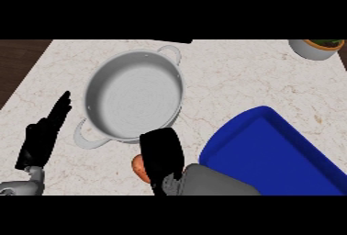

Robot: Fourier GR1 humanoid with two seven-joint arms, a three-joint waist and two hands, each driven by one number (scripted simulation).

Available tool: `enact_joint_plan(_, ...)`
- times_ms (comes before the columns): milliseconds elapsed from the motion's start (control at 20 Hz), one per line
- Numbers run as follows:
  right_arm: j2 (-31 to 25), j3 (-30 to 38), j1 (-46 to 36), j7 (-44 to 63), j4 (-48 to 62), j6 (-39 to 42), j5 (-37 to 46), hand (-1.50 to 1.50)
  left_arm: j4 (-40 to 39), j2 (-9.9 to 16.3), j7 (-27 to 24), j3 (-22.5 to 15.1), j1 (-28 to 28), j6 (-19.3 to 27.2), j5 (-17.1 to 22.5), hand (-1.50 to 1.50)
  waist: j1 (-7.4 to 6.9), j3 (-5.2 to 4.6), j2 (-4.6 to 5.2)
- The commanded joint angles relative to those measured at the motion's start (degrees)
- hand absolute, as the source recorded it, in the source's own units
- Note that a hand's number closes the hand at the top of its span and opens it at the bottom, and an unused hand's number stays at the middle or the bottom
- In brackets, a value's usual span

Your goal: Pick the sweet potato from the tray and place it in the pot

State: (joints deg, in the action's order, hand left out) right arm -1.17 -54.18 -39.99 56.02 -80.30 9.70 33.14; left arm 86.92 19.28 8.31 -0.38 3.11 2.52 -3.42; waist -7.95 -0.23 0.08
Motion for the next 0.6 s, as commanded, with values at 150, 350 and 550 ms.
enact_joint_plan(150, 1.1, -8.3, -13.4, 13.7, -5.2, -9.2, 9.1, 1.50, -0.9, -0.1, -1.0, 1.3, -2.4, 0.3, 0.6, 0.00, 2.41, 0.04, -1.05)
enact_joint_plan(350, 1.1, -6.8, -21.0, 18.5, -6.6, -11.2, 14.4, 1.50, -1.0, -0.7, 0.3, 0.9, -0.7, 2.3, -1.1, 0.00, 3.01, 0.06, -1.32)
enact_joint_plan(550, 1.1, -4.8, -22.5, 22.2, -8.2, -16.3, 13.6, 1.50, -1.3, -1.0, -0.4, 1.3, -0.7, 2.0, -0.5, 0.00, 3.35, 0.08, -0.83)
